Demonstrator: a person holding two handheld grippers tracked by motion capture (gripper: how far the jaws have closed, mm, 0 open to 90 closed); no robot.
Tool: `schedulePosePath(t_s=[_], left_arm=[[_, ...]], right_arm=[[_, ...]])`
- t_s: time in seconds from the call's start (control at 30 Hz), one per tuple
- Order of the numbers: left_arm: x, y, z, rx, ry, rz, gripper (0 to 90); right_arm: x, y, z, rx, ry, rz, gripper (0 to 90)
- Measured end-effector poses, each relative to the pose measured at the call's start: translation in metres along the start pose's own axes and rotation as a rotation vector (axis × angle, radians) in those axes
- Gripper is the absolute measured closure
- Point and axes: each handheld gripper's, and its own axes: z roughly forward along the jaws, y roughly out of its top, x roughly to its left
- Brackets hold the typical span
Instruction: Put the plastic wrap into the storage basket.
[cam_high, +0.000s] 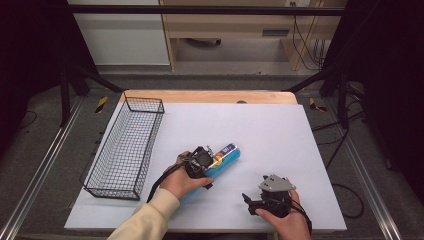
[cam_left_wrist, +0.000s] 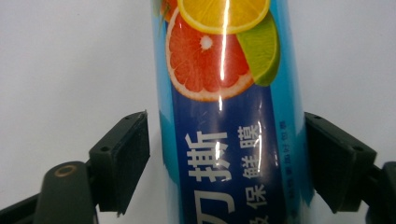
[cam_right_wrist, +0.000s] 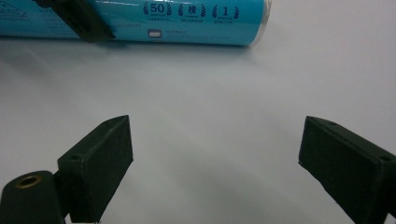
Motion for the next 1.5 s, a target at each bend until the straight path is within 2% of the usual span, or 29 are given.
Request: schedulePosePath(t_s=[0.3, 0.53, 0.77, 1.03, 1.2, 1.33, 1.5], left_arm=[[-0.0017, 0.0016, 0.0066, 0.02, -0.028, 0.005, 26.9], [-0.0014, 0.0018, 0.0073, 0.024, -0.031, 0.0, 28.7], [-0.0037, 0.0022, 0.0068, 0.03, -0.014, -0.006, 29.2], [-0.0027, 0.0036, 0.0066, 0.041, -0.016, -0.024, 30.1], [-0.0057, 0.004, 0.0062, 0.039, 0.005, -0.029, 30.4], [-0.0077, 0.004, 0.0055, 0.046, 0.033, -0.007, 30.7], [-0.0075, 0.0032, 0.0005, 0.03, 0.043, -0.007, 30.8]], right_arm=[[-0.0002, 0.0005, -0.0006, -0.009, 0.004, -0.002, 10.3], [-0.0009, 0.0002, -0.0004, -0.009, 0.003, 0.004, 10.3], [-0.001, 0.0003, -0.0006, -0.007, 0.005, 0.006, 10.4], [-0.0011, 0.0001, -0.0005, -0.004, 0.004, 0.005, 10.4], [-0.0016, 0.0001, -0.0003, -0.004, 0.006, 0.005, 10.4], [-0.0016, 0.0001, -0.0002, -0.007, 0.007, 0.009, 10.5], [-0.0018, 0.0, 0.0001, -0.008, 0.007, 0.009, 10.5]])
